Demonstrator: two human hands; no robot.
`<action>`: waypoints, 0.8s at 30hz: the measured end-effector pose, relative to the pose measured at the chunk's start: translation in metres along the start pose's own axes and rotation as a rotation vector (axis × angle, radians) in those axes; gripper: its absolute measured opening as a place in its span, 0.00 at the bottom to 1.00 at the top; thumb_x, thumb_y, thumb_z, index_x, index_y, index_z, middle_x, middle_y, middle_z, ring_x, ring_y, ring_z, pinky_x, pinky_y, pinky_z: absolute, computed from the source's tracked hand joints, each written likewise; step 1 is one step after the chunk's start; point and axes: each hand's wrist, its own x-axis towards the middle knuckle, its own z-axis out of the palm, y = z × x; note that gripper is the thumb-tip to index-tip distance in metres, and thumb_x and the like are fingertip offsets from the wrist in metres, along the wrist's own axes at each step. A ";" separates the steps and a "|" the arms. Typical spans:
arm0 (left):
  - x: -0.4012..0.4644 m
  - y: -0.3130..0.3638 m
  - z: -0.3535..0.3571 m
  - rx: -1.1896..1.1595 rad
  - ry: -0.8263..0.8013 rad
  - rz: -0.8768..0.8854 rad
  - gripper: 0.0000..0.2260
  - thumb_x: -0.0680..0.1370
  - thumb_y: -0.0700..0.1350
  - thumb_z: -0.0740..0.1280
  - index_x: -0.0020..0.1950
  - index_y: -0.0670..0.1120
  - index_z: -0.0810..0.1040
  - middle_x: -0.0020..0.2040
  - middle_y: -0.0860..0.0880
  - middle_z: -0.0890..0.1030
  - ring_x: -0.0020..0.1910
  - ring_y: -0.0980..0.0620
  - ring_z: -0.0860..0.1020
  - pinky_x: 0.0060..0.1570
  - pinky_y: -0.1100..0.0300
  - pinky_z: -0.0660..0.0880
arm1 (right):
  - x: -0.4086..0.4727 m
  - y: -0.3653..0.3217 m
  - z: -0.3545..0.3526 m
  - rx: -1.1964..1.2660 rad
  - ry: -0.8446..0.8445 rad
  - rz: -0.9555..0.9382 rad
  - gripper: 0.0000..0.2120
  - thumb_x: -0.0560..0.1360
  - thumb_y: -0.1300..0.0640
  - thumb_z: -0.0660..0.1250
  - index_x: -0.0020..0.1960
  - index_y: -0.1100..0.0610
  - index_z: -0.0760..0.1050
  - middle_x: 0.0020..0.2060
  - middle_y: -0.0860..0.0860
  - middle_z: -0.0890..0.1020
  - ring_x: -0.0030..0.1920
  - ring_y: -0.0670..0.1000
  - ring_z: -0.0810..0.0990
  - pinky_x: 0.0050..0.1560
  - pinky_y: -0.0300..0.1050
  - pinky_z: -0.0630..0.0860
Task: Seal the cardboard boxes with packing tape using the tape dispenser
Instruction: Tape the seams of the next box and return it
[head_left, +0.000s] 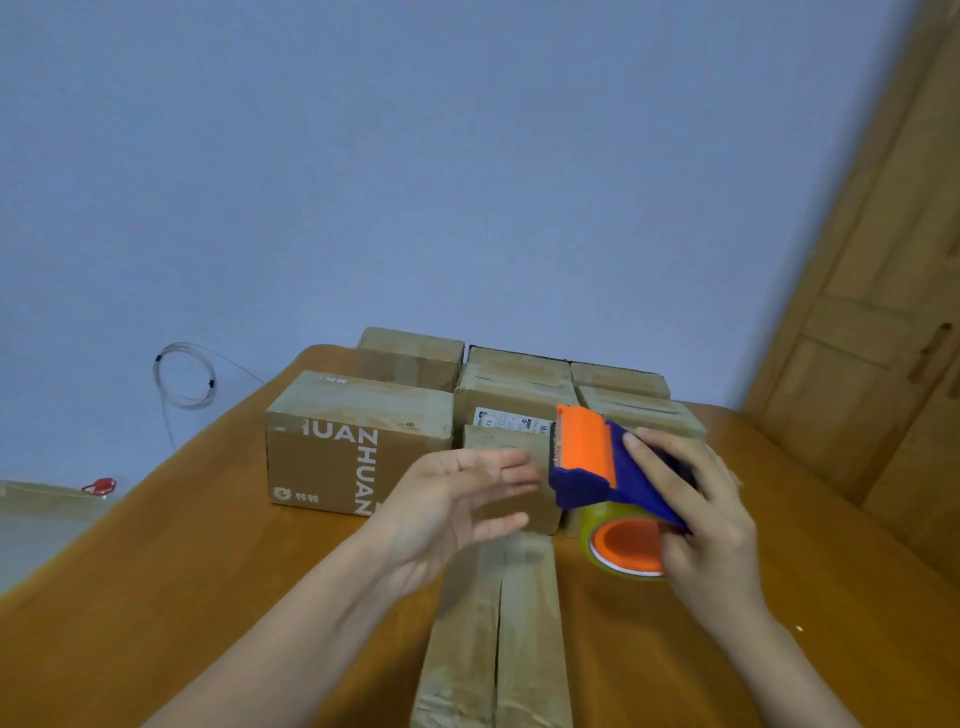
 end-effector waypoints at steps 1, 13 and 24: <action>-0.001 0.002 0.003 0.024 -0.012 0.005 0.12 0.79 0.36 0.60 0.59 0.38 0.78 0.55 0.42 0.83 0.55 0.48 0.82 0.49 0.52 0.81 | -0.001 0.001 0.001 -0.005 0.000 -0.010 0.36 0.60 0.77 0.60 0.66 0.58 0.73 0.62 0.53 0.73 0.60 0.51 0.71 0.62 0.29 0.60; 0.004 0.016 0.006 0.502 -0.023 0.045 0.14 0.81 0.49 0.61 0.40 0.45 0.79 0.36 0.48 0.81 0.41 0.52 0.79 0.52 0.50 0.77 | -0.007 0.004 0.007 0.050 -0.066 -0.062 0.28 0.71 0.69 0.58 0.69 0.53 0.67 0.64 0.52 0.71 0.62 0.54 0.71 0.53 0.41 0.73; 0.027 0.014 -0.004 0.688 0.084 -0.023 0.16 0.81 0.43 0.62 0.34 0.44 0.79 0.30 0.49 0.80 0.32 0.57 0.78 0.45 0.61 0.76 | 0.002 0.020 0.010 -0.198 -0.261 -0.197 0.34 0.67 0.66 0.73 0.70 0.53 0.67 0.61 0.56 0.75 0.59 0.55 0.71 0.48 0.52 0.77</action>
